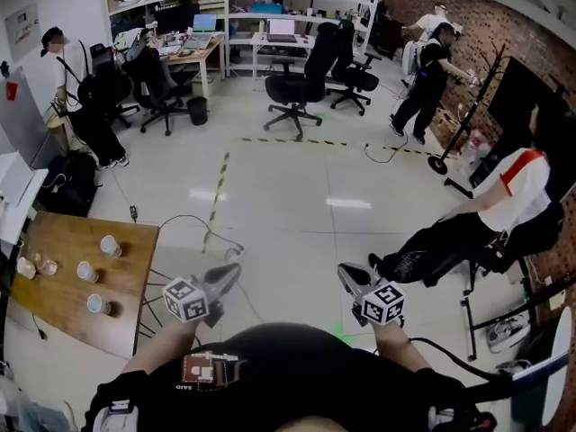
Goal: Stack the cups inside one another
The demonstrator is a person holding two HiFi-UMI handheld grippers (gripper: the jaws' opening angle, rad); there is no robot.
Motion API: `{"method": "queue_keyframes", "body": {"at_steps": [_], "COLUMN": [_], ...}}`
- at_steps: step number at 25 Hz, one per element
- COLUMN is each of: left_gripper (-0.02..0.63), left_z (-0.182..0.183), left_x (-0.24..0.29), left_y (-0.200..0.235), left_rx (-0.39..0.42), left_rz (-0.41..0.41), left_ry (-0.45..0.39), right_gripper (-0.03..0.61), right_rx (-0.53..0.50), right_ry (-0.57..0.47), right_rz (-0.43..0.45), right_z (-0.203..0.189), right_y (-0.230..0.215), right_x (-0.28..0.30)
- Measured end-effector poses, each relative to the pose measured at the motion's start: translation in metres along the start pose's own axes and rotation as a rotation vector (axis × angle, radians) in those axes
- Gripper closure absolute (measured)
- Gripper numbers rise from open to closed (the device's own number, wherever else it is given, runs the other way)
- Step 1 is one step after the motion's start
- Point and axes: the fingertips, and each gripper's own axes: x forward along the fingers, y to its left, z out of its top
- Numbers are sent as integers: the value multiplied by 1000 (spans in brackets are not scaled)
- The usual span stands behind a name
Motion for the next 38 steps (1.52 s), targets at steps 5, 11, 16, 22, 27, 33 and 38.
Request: {"method": "queue_keyframes", "body": {"at_steps": [5, 11, 16, 22, 27, 33, 38], "left_gripper": [606, 606, 606, 606, 606, 606, 606], "left_z": [11, 20, 42, 64, 75, 85, 86], "left_x": [21, 61, 117, 153, 156, 171, 169], "left_y": [43, 84, 111, 121, 145, 164, 174], "left_rx": [-10, -17, -9, -1, 11, 3, 6], "left_rz": [2, 77, 205, 257, 223, 179, 220], "left_ry": [-16, -46, -126, -149, -132, -100, -111], "right_gripper": [565, 565, 565, 565, 565, 565, 565], "right_rx": [24, 11, -66, -98, -62, -23, -45], "right_ry": [7, 12, 26, 15, 16, 46, 37], "right_rz": [-8, 34, 187, 277, 253, 204, 255], "right_z": [-1, 15, 48, 83, 78, 68, 75], "right_y": [-23, -93, -161, -202, -210, -223, -224], "right_x": [34, 85, 134, 180, 203, 211, 230]}}
